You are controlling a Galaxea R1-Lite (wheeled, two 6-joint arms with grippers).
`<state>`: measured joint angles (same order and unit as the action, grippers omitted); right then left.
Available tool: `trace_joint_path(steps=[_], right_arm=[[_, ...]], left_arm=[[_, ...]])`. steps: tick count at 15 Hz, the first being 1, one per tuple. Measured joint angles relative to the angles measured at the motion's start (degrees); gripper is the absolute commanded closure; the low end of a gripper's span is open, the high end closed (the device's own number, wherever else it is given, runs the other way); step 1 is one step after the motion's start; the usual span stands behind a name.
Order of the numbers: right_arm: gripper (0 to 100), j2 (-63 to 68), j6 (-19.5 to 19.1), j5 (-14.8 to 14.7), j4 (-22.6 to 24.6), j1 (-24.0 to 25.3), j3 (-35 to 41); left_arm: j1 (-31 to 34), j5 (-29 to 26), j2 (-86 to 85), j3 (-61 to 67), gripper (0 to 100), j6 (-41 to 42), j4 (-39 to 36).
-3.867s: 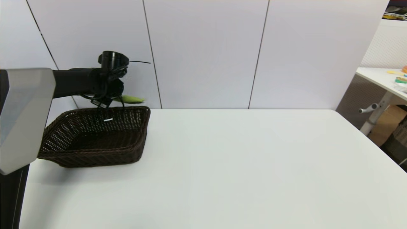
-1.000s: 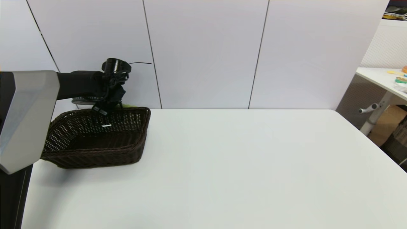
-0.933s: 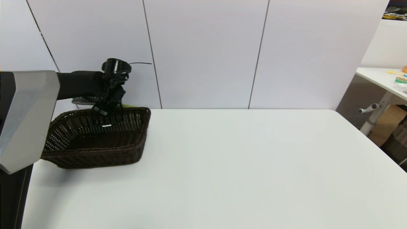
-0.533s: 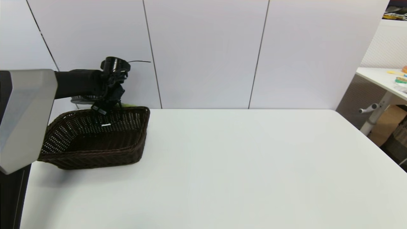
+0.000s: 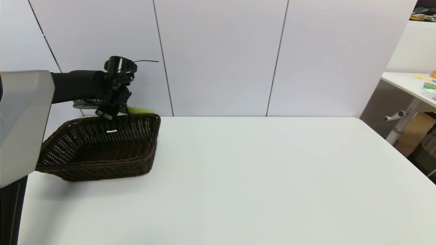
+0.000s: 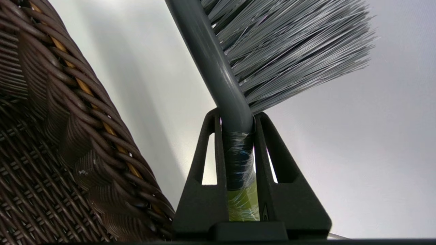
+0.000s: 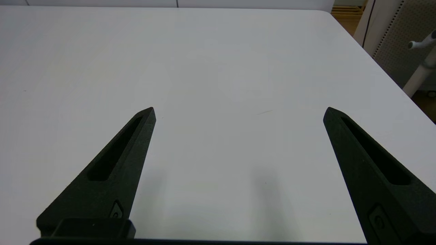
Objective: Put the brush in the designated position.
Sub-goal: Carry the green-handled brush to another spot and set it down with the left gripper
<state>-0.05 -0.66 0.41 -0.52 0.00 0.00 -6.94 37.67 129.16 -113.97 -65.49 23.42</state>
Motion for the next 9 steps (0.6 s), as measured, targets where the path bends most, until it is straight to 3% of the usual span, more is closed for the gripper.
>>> trace_joint_path(steps=[9], right_arm=[[0,0.0,0.0,0.0,0.0,0.0,0.0]], left_arm=[[0.2,0.1,1.7,0.0,100,-1.0,0.0]])
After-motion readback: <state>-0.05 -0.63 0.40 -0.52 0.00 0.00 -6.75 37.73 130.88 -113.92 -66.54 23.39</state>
